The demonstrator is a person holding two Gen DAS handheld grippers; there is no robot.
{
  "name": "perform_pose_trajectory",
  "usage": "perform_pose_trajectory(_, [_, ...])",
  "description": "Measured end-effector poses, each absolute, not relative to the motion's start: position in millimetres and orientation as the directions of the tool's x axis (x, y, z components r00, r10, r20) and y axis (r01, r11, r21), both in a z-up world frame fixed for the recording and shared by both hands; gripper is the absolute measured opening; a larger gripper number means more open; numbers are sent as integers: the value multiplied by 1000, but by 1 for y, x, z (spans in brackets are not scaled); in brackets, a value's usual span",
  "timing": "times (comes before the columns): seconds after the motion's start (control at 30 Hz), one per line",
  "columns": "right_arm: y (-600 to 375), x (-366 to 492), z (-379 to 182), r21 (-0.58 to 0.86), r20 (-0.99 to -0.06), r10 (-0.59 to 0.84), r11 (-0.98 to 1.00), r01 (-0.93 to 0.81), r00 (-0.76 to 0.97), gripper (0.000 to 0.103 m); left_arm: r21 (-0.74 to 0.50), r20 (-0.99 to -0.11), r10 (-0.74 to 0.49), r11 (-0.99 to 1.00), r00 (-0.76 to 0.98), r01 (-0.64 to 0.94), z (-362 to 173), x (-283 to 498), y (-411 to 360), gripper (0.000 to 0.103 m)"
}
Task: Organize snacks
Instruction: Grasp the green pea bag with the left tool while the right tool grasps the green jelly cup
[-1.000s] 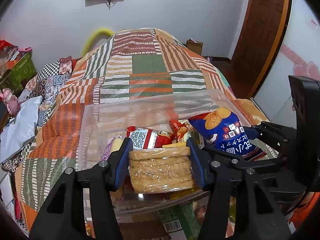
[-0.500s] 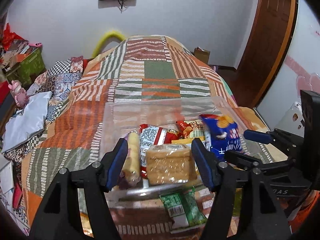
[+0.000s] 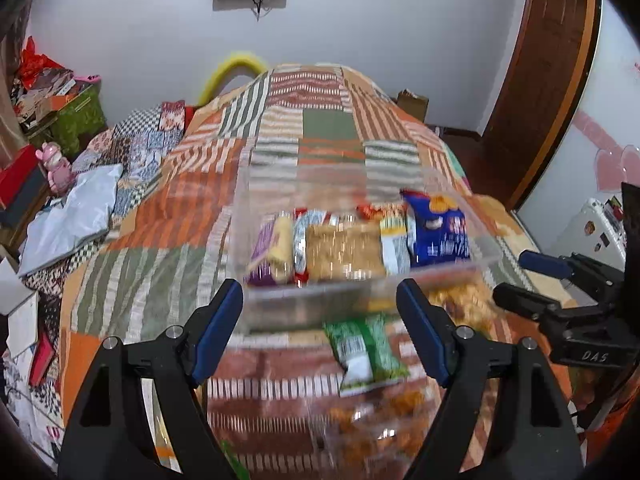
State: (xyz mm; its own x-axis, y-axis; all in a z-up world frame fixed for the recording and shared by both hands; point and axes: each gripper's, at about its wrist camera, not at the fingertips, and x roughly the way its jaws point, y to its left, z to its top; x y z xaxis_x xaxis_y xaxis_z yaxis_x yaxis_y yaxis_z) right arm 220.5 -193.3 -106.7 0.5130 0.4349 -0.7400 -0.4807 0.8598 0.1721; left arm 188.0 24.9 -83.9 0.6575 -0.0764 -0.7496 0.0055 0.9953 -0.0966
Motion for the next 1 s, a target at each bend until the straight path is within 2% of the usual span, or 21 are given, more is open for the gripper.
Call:
perform_pose_trajectory(0.3, [-202, 200, -124, 181, -767, 428, 859, -479, 478, 73, -101, -815, -92, 995, 573, 16, -116, 171, 8, 79])
perform_pose_trajectory(0.63, [-198, 192, -148, 198, -779, 437, 852, -485, 450, 73, -82, -845, -102, 995, 525, 61, -142, 180, -18, 79])
perform_pose_trajectory(0.83, [-195, 194, -159, 221, -783, 454, 842, -491, 425, 63, -39, -858, -71, 997, 509, 73, -155, 197, -26, 79])
perform_pose_trajectory(0.93, [-192, 194, -162, 226, -781, 461, 838, -497, 422, 58, -45, -869, -73, 997, 490, 70, -163, 205, -27, 72])
perform_pose_trajectory(1.0, [-191, 195, -165, 231, -785, 464, 834, -502, 410, 49, -61, -878, -84, 996, 472, 65, -169, 209, -26, 67])
